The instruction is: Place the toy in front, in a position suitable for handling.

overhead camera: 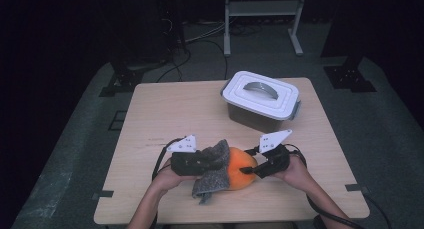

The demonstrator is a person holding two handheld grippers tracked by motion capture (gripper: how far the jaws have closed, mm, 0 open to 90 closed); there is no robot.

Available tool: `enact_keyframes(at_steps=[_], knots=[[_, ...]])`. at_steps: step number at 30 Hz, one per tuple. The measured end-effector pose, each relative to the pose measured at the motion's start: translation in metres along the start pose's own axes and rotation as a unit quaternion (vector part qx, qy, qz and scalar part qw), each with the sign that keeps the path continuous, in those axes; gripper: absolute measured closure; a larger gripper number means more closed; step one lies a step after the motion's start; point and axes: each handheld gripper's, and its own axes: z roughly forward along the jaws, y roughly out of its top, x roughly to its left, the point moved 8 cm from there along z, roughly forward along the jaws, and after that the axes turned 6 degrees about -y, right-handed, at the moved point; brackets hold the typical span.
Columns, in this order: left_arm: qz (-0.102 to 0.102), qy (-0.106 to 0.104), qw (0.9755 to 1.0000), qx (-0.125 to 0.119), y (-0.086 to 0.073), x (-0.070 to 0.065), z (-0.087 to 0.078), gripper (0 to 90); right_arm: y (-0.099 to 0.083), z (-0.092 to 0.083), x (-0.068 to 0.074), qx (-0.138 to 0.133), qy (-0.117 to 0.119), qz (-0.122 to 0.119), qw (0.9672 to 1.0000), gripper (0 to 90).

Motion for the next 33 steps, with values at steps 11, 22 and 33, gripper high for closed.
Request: enact_keyframes(at_steps=[11,22,33], knots=[[0.006,0.024,0.9996,-0.011,0.008,0.002,-0.006,75.2,-0.005,-0.004,-0.001,-0.003,0.007,-0.008,0.9999,40.8],[0.001,0.007,0.9999,0.009,0.000,0.000,0.000,75.5,-0.004,-0.002,-0.004,0.000,0.027,0.055,0.9981,17.8],[0.013,0.017,0.9998,0.004,0.003,0.000,-0.002,75.4,-0.006,0.005,-0.003,0.020,0.026,0.068,0.9971,31.6]])
